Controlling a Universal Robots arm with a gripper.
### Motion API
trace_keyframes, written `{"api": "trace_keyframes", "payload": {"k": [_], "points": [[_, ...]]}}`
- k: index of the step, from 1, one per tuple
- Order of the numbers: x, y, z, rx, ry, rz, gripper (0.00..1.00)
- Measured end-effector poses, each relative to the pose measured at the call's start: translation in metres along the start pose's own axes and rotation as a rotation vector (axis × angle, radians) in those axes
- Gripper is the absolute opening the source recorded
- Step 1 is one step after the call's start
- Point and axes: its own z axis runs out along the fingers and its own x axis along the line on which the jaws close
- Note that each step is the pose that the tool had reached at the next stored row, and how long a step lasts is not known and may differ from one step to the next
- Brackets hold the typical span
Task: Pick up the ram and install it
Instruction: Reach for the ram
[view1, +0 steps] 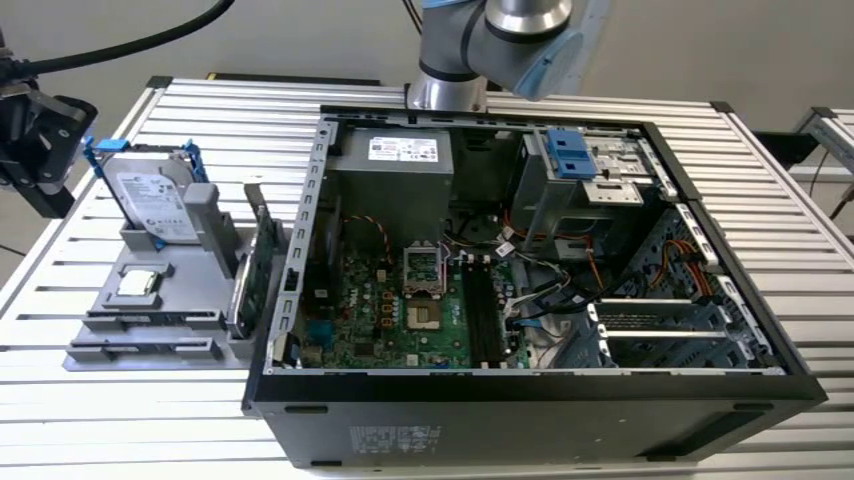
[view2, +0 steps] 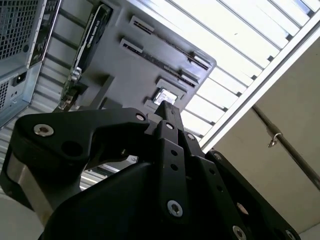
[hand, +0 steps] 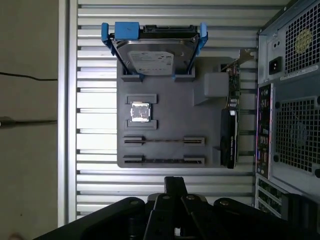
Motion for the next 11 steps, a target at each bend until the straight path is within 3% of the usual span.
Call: {"api": "trace_keyframes", "payload": {"k": [11], "points": [[0.0001,0.0000,-0.0001,-0.0002,0.0006,-0.014,0.00]]}}
